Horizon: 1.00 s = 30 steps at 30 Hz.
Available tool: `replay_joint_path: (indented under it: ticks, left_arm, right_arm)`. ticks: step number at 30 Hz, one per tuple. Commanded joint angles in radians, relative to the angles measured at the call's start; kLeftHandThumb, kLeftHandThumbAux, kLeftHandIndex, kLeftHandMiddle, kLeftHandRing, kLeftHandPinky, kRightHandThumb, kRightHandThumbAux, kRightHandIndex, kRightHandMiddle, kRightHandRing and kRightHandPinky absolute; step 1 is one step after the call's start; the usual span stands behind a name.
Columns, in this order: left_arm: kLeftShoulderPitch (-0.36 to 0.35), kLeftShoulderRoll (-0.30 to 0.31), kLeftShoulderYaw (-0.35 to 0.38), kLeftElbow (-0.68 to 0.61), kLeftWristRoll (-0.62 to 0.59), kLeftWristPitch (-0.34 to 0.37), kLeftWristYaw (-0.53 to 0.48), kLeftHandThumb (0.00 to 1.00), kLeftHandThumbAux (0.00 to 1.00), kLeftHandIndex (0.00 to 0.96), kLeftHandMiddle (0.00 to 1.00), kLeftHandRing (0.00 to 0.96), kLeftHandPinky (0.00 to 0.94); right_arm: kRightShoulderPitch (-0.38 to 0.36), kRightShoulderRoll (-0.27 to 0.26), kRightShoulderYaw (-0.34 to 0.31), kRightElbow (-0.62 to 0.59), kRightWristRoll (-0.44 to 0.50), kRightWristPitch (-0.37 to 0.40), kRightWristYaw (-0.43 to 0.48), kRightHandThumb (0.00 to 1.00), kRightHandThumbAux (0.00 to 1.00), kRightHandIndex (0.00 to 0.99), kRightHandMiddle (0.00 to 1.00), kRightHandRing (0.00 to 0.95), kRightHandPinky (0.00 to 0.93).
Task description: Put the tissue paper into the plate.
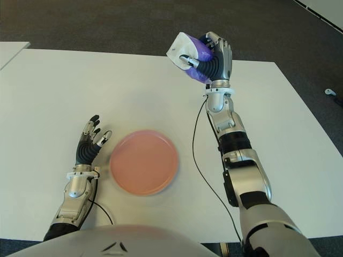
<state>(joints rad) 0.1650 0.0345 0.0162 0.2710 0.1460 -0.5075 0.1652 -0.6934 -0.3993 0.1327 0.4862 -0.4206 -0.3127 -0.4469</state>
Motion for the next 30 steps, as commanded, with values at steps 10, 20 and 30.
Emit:
replay_joint_path:
  ticks: [10, 20, 30]
  left_arm:
    - [0.008, 0.001, -0.006, 0.022, 0.003, 0.026, -0.009, 0.000, 0.522, 0.000, 0.000, 0.000, 0.000]
    - [0.012, 0.006, -0.010, 0.016, 0.004, 0.020, -0.015, 0.000, 0.514, 0.000, 0.000, 0.000, 0.000]
    - [0.001, 0.009, -0.009, 0.036, 0.012, 0.012, -0.004, 0.000, 0.512, 0.000, 0.000, 0.000, 0.000]
  right_arm:
    - [0.216, 0.072, -0.017, -0.445, 0.075, 0.146, 0.249, 0.857, 0.676, 0.404, 0.530, 0.864, 0.816]
    - [0.480, 0.122, 0.101, -0.813, -0.036, 0.227, 0.370, 0.856, 0.676, 0.402, 0.536, 0.873, 0.844]
    - [0.575, 0.031, 0.150, -0.854, -0.011, 0.140, 0.585, 0.856, 0.677, 0.399, 0.539, 0.866, 0.861]
